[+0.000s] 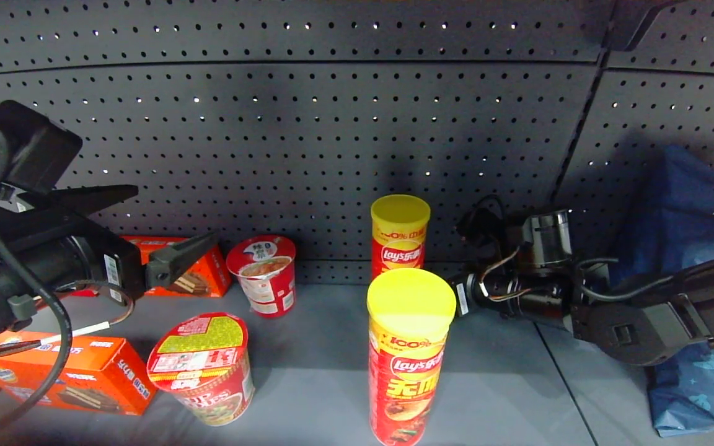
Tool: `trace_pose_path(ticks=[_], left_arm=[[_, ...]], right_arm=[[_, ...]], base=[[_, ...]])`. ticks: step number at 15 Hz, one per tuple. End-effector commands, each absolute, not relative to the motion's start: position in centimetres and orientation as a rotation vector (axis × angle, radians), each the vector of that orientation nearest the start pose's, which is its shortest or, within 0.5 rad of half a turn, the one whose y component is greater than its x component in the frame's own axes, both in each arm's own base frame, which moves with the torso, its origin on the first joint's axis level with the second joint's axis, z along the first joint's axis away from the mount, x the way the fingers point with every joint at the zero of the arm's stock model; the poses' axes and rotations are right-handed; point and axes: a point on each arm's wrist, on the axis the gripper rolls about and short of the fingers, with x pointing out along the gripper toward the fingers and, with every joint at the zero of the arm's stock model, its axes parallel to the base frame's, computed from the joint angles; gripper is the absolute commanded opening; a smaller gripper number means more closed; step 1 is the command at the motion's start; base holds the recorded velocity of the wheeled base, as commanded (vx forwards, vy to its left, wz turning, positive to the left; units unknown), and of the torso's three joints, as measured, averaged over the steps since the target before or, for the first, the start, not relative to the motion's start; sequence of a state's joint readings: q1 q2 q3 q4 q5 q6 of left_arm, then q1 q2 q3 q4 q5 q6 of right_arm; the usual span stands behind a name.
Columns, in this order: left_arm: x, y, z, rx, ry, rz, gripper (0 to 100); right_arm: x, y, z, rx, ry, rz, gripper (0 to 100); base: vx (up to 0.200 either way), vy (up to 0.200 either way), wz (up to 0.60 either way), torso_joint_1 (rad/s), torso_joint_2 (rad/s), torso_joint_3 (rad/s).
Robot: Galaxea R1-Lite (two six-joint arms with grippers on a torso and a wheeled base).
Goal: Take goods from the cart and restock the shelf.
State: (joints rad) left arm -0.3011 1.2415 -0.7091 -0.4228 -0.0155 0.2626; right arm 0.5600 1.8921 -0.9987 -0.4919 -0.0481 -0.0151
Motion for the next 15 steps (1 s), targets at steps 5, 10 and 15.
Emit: trace_pose_path(ticks=[5, 10, 15], left_arm=[[18.5, -5.6, 24.6, 0.276, 0.076, -0.323, 100], [18.5, -5.6, 24.6, 0.276, 0.076, -0.323, 100], [18.5, -5.6, 24.7, 0.277, 0.073, -0.323, 100]], right_arm=[[30.1, 19.5, 15.3, -0.142, 0.387, 0.525, 100], [29.9, 19.1, 15.8, -0.135, 0.376, 0.514, 100], [28.3, 17.8, 18.9, -0.106, 0.294, 0.496, 100]], base=[[0.0, 0.0, 0.0, 0.0, 0.0, 0.0], [0.0, 0.0, 0.0, 0.0, 0.0, 0.0], [0.0, 0.0, 0.0, 0.0, 0.0, 0.0]])
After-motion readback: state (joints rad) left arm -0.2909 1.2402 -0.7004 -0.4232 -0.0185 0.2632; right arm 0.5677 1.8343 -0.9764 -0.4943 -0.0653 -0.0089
